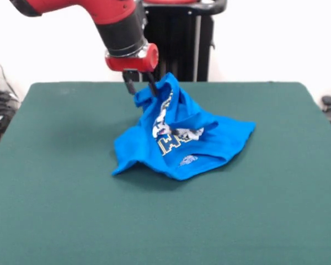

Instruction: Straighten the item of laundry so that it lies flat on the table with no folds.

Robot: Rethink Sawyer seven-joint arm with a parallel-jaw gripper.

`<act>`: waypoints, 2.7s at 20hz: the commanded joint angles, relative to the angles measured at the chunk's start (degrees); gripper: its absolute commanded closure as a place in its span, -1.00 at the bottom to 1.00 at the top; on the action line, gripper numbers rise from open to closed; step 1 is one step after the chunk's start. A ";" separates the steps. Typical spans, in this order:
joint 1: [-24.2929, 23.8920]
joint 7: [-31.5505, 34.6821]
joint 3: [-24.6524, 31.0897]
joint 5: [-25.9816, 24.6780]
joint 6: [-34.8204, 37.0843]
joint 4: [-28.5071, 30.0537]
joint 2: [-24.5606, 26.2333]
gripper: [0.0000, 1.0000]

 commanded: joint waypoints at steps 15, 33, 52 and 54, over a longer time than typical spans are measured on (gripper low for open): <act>9.41 0.68 0.84 1.88 -0.19 -12.32 -12.11 -1.00; 23.41 20.64 -12.67 15.74 -7.18 -16.33 -8.93 -1.00; 35.73 30.91 -31.41 31.39 -13.18 -18.51 -3.51 -1.00; 35.93 30.82 -31.50 32.95 -13.23 -17.65 -3.18 -1.00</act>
